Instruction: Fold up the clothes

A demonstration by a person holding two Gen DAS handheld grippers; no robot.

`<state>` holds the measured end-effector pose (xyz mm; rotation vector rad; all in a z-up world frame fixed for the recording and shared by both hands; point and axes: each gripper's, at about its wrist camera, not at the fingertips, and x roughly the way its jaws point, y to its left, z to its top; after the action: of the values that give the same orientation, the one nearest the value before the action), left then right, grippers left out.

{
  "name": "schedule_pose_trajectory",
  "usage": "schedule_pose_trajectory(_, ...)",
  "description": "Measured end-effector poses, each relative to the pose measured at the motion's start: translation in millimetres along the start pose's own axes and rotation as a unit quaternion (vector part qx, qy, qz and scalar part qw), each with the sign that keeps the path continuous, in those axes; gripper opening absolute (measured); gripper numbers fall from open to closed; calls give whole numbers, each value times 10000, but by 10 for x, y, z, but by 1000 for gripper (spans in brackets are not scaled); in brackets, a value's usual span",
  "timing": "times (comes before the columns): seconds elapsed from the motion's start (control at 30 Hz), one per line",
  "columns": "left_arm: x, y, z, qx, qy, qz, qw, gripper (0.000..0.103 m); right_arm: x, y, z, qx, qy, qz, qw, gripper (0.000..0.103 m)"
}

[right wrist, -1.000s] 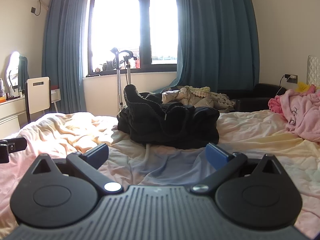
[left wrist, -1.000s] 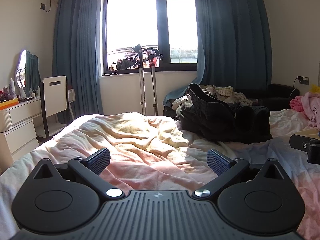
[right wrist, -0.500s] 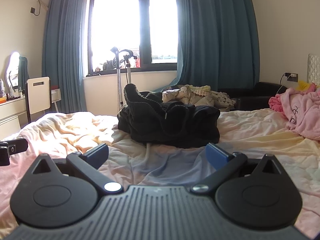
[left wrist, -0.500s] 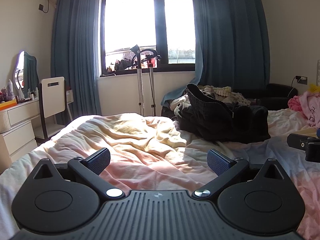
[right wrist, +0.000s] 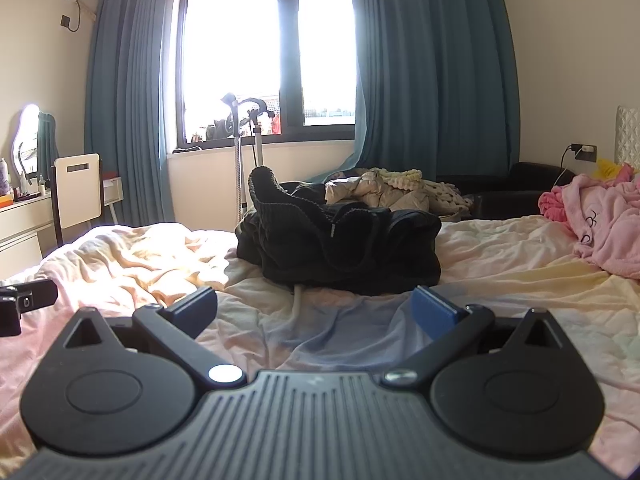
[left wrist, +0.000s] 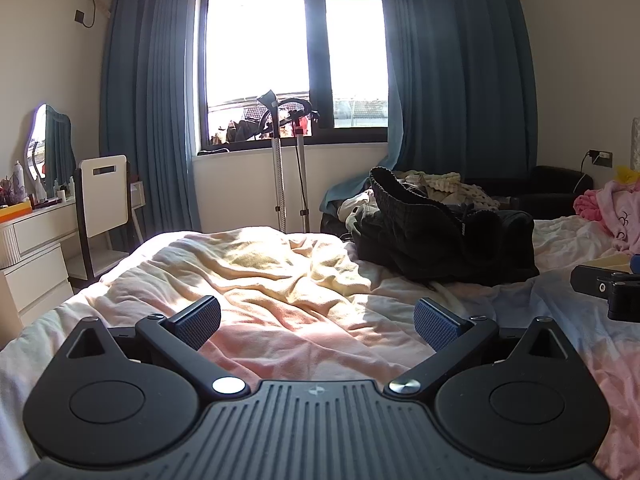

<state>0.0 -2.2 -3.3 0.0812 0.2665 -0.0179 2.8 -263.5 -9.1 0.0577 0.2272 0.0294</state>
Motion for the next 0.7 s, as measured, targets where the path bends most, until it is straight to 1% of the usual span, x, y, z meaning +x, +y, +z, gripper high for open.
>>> schedule_pose_trajectory(0.7, 2, -15, -16, 4, -15, -7, 10000, 103, -5, 4, 10, -7, 5, 2, 10000, 103)
